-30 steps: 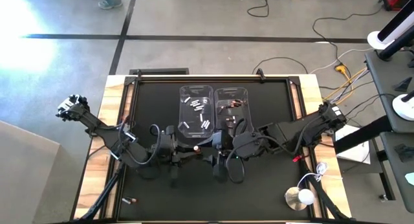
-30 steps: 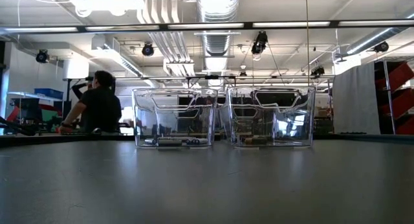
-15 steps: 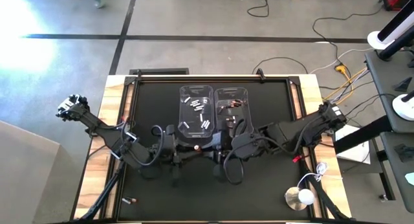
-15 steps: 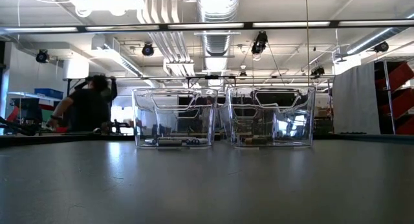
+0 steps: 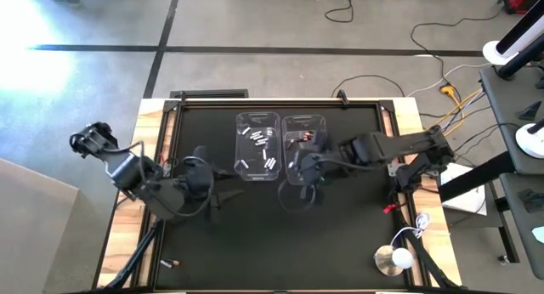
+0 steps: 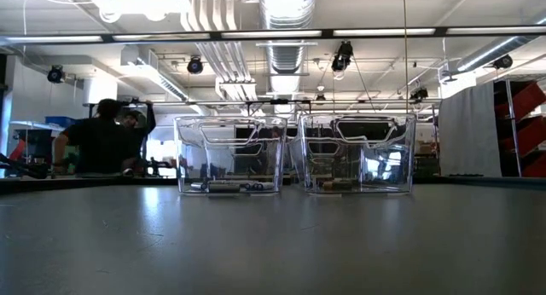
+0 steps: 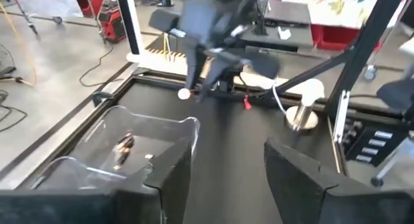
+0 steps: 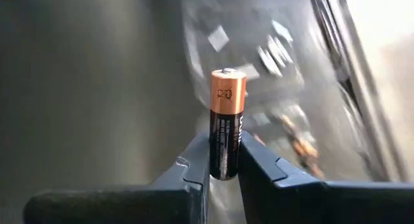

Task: Sort batteries
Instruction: Put the black battery into the right transparent bin

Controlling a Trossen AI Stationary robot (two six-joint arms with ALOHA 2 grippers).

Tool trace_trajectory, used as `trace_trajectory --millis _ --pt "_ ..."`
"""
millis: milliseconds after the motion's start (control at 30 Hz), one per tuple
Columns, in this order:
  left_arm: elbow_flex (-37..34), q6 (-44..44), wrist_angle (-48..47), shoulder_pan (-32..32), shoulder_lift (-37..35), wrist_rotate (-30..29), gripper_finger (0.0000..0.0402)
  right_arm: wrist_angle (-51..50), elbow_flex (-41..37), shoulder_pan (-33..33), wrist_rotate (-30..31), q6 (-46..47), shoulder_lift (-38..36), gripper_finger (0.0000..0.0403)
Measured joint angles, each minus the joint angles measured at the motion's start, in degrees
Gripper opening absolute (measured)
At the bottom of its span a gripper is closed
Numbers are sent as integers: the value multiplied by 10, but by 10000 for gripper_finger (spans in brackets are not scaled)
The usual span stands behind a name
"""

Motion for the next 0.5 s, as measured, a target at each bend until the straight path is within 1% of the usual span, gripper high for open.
trace_trajectory --millis 67,133,233,300,400,500 --pt "20 2 -32 -2 0 -2 174 -38 -18 -26 -8 -35 0 44" --pt "32 5 -55 -2 0 -9 175 -44 -48 -58 -48 -85 0 44" --pt "41 2 -87 -1 0 -11 175 -17 -116 -108 -121 -154 3 44" --pt "41 -7 -107 -1 0 -12 174 13 -163 -142 -159 -201 8 44" --pt "41 -37 -150 -1 0 -20 171 52 -220 -193 -177 -271 21 44" --pt "41 -85 -204 -1 -1 -42 169 85 -249 -236 -183 -347 38 44"
